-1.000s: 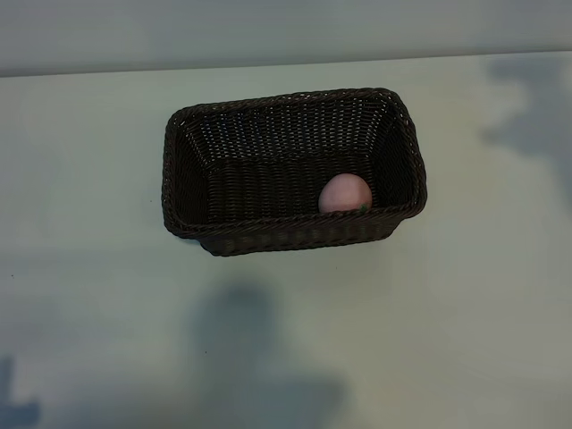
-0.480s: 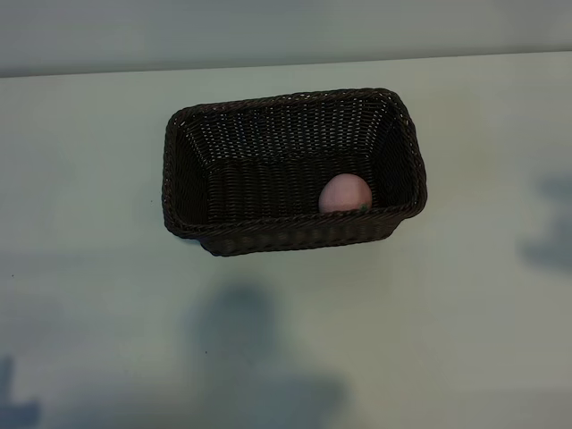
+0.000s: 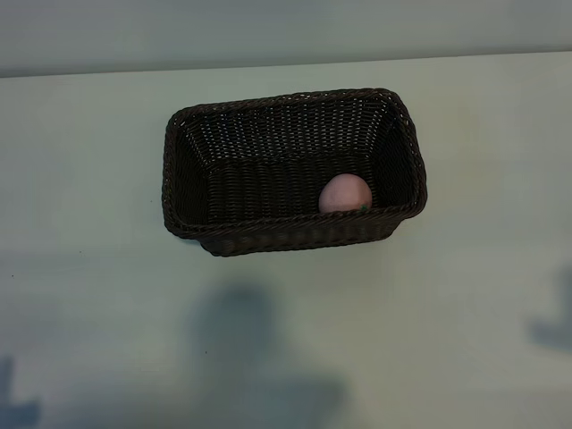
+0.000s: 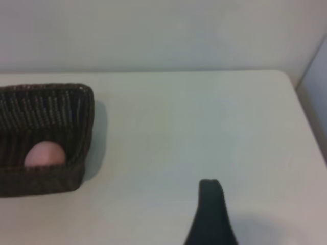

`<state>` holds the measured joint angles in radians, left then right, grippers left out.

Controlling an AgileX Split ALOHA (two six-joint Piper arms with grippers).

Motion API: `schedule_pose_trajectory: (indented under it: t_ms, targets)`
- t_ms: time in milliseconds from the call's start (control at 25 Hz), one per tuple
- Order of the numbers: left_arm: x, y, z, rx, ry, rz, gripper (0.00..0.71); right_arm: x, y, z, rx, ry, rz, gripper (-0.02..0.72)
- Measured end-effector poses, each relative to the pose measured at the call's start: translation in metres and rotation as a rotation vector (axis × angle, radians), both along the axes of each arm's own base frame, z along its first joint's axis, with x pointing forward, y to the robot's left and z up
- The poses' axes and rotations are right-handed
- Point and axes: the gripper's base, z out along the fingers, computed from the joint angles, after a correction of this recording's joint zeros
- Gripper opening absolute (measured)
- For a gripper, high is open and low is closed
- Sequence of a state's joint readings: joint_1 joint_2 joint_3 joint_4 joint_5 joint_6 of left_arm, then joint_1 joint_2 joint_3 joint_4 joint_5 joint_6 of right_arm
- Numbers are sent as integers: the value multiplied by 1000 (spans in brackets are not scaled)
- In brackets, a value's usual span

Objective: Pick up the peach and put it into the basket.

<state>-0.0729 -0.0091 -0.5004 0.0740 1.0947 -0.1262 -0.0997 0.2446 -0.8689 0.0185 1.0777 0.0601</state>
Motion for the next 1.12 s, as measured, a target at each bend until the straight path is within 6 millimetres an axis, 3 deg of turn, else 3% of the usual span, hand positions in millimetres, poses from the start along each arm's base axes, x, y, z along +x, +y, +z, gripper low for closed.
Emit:
schedule_pose_trajectory:
  t_ms: [200,480,840,1120]
  targets:
    - [0,0,0,0,0,0,592,4,0,-38,7,38,3,512]
    - [0,0,0,0,0,0,592,5,0,-70,-38,54,21,512]
    - [0,0,0,0,0,0,592,2,0,-88,-52,-3,22,512]
    - [0,0,0,0,0,0,592,2,0,-87,-62,-18,25,512]
